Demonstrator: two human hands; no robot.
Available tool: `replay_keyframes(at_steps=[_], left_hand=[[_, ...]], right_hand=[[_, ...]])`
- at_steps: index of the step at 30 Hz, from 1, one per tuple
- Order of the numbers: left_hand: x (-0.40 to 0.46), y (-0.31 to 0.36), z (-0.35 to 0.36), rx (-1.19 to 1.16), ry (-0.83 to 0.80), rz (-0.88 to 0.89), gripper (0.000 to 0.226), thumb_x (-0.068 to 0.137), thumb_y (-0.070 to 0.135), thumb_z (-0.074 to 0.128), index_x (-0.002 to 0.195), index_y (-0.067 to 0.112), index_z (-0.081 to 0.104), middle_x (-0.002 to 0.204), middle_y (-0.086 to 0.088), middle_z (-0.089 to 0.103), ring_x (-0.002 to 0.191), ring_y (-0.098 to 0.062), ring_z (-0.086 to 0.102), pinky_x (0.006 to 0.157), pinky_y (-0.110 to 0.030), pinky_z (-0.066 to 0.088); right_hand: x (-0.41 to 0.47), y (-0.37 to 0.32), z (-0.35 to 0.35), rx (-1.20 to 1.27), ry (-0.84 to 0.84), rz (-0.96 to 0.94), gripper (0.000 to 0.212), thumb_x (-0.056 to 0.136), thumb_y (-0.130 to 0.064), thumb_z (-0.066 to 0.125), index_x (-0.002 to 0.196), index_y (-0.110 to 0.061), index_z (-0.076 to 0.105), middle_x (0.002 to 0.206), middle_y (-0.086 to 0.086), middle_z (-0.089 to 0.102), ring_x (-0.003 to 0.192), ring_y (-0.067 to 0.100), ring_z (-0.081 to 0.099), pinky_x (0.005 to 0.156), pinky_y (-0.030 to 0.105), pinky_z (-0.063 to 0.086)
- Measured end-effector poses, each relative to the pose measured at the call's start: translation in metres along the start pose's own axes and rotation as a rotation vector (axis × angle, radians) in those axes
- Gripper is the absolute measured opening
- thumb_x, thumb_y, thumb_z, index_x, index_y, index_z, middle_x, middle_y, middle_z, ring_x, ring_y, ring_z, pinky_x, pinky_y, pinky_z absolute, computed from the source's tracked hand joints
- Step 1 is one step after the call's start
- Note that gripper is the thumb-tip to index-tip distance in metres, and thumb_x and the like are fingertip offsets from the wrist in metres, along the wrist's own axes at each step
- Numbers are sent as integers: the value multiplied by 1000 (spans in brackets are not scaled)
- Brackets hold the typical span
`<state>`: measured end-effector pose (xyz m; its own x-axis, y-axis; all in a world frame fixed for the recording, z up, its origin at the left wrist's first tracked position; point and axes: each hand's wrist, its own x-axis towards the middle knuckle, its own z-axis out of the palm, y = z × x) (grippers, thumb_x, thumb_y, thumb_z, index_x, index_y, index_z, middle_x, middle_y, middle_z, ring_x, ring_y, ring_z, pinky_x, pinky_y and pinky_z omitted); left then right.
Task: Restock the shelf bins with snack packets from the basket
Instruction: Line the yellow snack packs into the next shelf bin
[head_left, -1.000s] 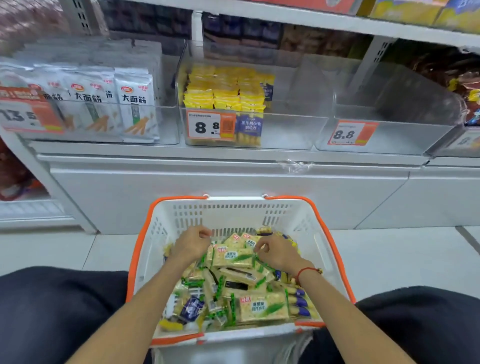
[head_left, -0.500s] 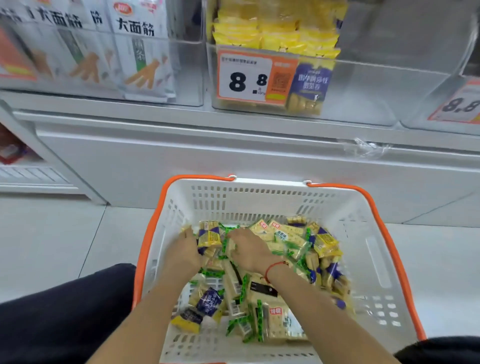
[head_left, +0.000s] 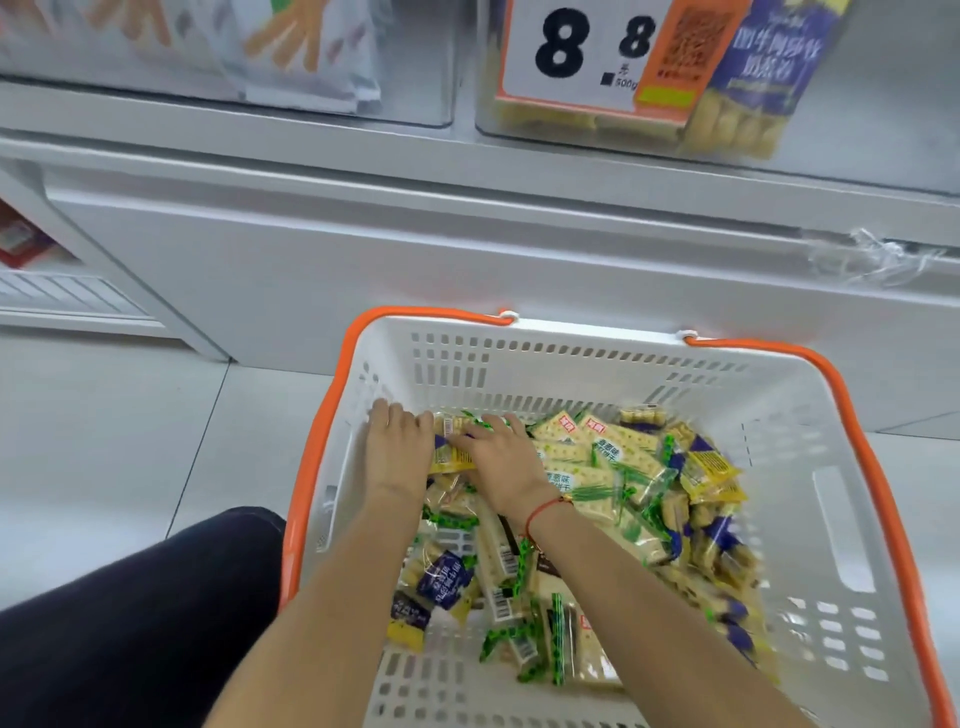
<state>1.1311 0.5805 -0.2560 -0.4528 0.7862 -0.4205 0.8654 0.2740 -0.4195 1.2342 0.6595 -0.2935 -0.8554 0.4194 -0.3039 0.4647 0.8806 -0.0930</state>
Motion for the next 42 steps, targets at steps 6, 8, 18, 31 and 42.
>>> replay_keyframes(at_steps=[6, 8, 18, 31, 42], left_hand=[[-19, 2, -12, -507, -16, -66, 51, 88, 10, 61, 132, 14, 35, 123, -6, 53, 109, -24, 58, 78, -30, 45], [-23, -5, -15, -691, -33, -136, 43, 87, 20, 63, 127, 15, 45, 118, -6, 60, 107, -25, 60, 81, -31, 46], [-71, -33, -71, -2194, -349, -422, 14, 91, 6, 62, 78, 7, 56, 68, -7, 56, 55, -11, 55, 47, -19, 48], [-113, -15, -112, -2418, -317, -112, 21, 103, 25, 39, 113, 13, 53, 80, -3, 61, 68, -15, 55, 56, -26, 47], [-110, -19, -118, -2697, -419, -64, 23, 86, 23, 64, 105, 12, 56, 85, -6, 67, 67, -15, 64, 59, -25, 51]], right_hand=[[-25, 11, -21, -97, -55, -130, 51, 96, -14, 49, 145, -19, 34, 145, 6, 43, 140, 24, 27, 118, 44, 12], [-38, 15, -35, -36, -62, -155, 50, 95, -10, 50, 142, -20, 38, 141, 6, 48, 133, 24, 38, 114, 42, 23], [-128, 25, -124, 970, 58, 348, 26, 98, -19, 43, 104, -1, 62, 100, 13, 64, 105, 37, 60, 86, 37, 45], [-172, 26, -145, 1772, 255, 585, 22, 94, -39, 54, 95, -19, 64, 88, -1, 67, 82, 15, 62, 77, 29, 49], [-158, 16, -164, 2047, 45, 562, 29, 96, -34, 41, 103, -10, 56, 78, 6, 60, 64, 18, 59, 65, 33, 52]])
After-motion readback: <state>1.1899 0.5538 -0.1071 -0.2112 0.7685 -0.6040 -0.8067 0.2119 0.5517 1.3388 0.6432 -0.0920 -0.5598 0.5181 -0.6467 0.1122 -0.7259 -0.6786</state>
